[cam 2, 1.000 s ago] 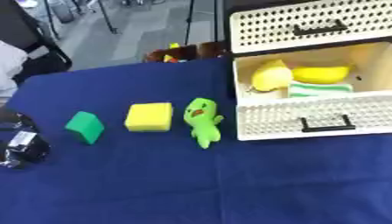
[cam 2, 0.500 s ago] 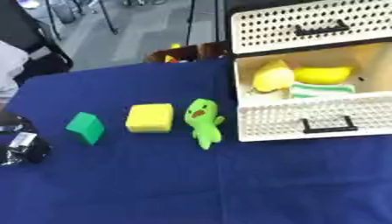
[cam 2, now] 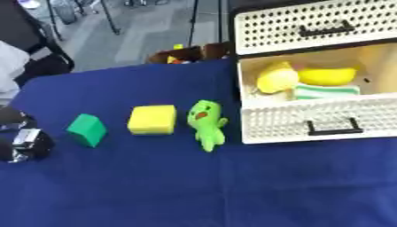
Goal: Pick up objects from table and place into drawer.
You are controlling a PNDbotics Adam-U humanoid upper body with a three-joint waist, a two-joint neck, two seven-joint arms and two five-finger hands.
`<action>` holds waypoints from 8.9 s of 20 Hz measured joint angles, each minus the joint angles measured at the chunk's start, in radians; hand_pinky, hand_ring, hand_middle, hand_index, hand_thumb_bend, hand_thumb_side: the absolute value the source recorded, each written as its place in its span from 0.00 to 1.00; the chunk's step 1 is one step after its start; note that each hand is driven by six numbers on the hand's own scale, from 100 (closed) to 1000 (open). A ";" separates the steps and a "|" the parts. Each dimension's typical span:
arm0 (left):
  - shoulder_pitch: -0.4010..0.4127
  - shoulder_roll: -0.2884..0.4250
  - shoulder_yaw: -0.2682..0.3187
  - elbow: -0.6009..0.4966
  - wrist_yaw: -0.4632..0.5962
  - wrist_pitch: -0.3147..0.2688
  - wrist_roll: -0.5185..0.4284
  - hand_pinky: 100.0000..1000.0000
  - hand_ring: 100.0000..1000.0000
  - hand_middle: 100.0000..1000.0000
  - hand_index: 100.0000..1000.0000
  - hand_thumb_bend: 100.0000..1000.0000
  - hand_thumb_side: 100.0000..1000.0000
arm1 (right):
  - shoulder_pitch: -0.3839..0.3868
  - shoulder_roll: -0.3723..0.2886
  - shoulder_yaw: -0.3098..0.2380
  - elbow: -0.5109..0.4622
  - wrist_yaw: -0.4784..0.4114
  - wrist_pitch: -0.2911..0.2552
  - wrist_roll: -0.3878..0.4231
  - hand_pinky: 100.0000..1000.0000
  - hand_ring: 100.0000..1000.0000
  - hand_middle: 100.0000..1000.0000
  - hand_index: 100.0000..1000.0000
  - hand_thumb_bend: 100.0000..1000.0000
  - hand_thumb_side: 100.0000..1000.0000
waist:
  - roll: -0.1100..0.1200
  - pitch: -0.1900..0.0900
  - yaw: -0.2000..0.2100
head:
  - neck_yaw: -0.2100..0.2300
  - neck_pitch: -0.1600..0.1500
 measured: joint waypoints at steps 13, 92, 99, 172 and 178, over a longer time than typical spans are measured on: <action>-0.008 0.016 0.003 -0.112 0.034 0.004 0.022 0.64 0.71 0.60 0.69 0.16 0.36 | 0.018 0.003 -0.003 0.000 -0.008 0.007 -0.007 0.54 0.68 0.59 0.78 0.00 1.00 | -0.003 -0.040 0.022 | -0.024 0.018; -0.424 -0.545 -0.122 -0.226 0.607 0.262 0.065 0.39 0.52 0.43 0.99 0.33 0.55 | -0.131 0.036 0.102 0.000 -0.090 0.040 -0.040 0.53 0.67 0.57 0.78 0.00 1.00 | 0.082 -0.080 -0.089 | -0.081 0.008; -0.424 -0.547 -0.117 -0.209 0.522 0.246 0.109 0.41 0.54 0.48 1.00 0.59 0.58 | -0.131 0.044 0.103 0.000 -0.091 0.041 -0.041 0.53 0.67 0.57 0.78 0.00 1.00 | 0.083 -0.075 -0.088 | -0.078 0.008; 0.266 -0.361 0.192 -1.069 1.178 0.332 0.976 0.42 0.55 0.49 0.83 0.59 0.77 | -0.264 -0.243 0.360 -0.002 -0.106 0.497 1.521 0.33 0.57 0.56 0.73 0.00 1.00 | -0.072 -0.096 0.097 | -0.235 0.034; 0.283 -0.371 0.196 -1.069 1.182 0.346 0.976 0.42 0.55 0.49 0.82 0.58 0.78 | -0.212 -0.255 0.373 -0.002 -0.157 0.546 1.571 0.31 0.57 0.57 0.74 0.06 1.00 | -0.076 -0.086 0.096 | -0.237 0.026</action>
